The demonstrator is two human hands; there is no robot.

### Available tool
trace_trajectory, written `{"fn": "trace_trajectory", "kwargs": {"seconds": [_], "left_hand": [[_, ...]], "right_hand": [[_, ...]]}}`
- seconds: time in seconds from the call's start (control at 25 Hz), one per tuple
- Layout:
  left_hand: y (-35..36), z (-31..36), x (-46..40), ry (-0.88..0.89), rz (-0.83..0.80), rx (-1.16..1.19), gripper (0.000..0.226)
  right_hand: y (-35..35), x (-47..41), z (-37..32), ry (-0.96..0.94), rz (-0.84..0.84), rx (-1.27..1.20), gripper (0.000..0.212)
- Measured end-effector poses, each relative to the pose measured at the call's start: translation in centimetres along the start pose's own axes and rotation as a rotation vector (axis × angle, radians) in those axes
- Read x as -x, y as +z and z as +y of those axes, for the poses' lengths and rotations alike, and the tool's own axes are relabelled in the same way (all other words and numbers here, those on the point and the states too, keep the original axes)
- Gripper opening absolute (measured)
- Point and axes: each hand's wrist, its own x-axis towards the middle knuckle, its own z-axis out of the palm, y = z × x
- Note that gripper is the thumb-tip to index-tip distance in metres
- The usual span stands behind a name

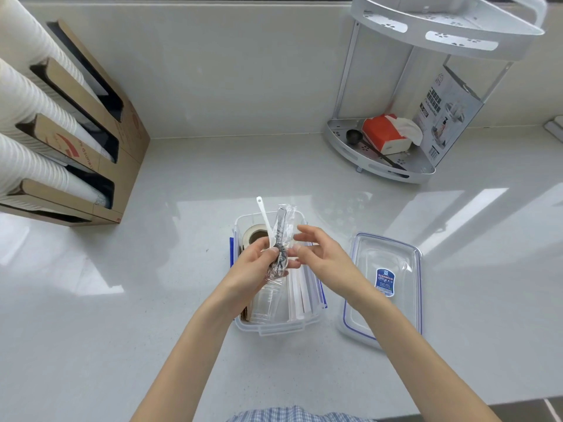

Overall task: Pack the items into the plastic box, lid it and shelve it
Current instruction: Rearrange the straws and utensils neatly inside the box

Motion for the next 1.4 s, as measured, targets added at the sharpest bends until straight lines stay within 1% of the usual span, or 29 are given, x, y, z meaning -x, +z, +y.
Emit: {"fn": "trace_trajectory", "kwargs": {"seconds": [0.08,0.2,0.28,0.4,0.48,0.52,0.6,0.68,0.8,0.84,0.88,0.96,1.04,1.08,1.16,1.28,1.32,1.4], "left_hand": [[0.5,-0.3,-0.2,-0.003,0.038,-0.089,0.026],[1.2,-0.7,-0.5,-0.011,0.054,-0.195,0.019],[1.3,-1.0,-0.7,0.002,0.07,-0.268,0.01],[1.2,-1.4,-1.2,0.027,0.142,-0.487,0.026],[1.4,-1.4,-1.1,0.049,0.177,-0.669,0.027],[1.7,-1.3,-0.9,0.053,0.186,-0.74,0.023],[2.3,-1.4,-0.8,0.044,0.204,-0.777,0.014],[2.6,-1.6,-0.7,0.028,0.212,-0.756,0.025],[2.8,-2.0,-1.0,0.014,0.162,-0.748,0.036],[2.9,-2.1,-1.1,-0.015,0.128,-0.727,0.038],[3.0,-2.2,-1.2,-0.049,0.083,-0.645,0.039],[3.0,-2.0,-1.5,-0.163,-0.012,-0.293,0.03],[2.8,-1.4,-1.6,-0.295,-0.009,0.036,0.014],[2.7,-1.2,-1.7,-0.359,0.009,0.126,0.012],[2.6,-1.0,-1.9,-0.454,0.002,0.206,0.026],[2.8,-1.3,-2.4,-0.49,-0.023,0.243,0.046],[2.7,-1.5,-2.4,-0.489,-0.025,0.244,0.055],[2.6,-1.2,-2.0,-0.491,-0.017,0.239,0.068]], "right_hand": [[0.4,-0.3,-0.2,0.028,0.1,0.056,0.04],[0.5,-0.4,-0.6,0.048,0.113,0.037,0.032],[0.5,-0.5,-0.6,0.046,0.126,0.144,0.029],[0.4,-0.7,-0.4,0.057,0.141,0.261,0.024],[0.3,-0.7,-0.4,0.078,0.126,0.34,0.027],[0.3,-0.8,-0.5,0.082,0.116,0.4,0.028],[0.5,-0.8,-0.8,0.082,0.102,0.503,0.03],[0.7,-0.8,-0.9,0.108,0.074,0.575,0.031],[0.9,-0.7,-0.7,0.18,0.025,0.658,0.031],[0.9,-0.7,-0.7,0.205,0.015,0.691,0.031],[1.0,-0.7,-0.9,0.225,0.008,0.734,0.029],[1.3,-0.4,-1.4,0.236,-0.015,0.837,0.019],[1.7,-0.1,-2.0,0.244,-0.059,0.899,0.008],[1.9,0.0,-2.2,0.248,-0.09,0.907,0.009],[2.2,0.2,-2.3,0.275,-0.163,0.906,0.012],[2.4,0.5,-2.6,0.307,-0.208,0.879,0.032],[2.4,0.6,-2.8,0.301,-0.215,0.883,0.031],[2.4,0.6,-2.9,0.267,-0.208,0.891,0.011]]}}
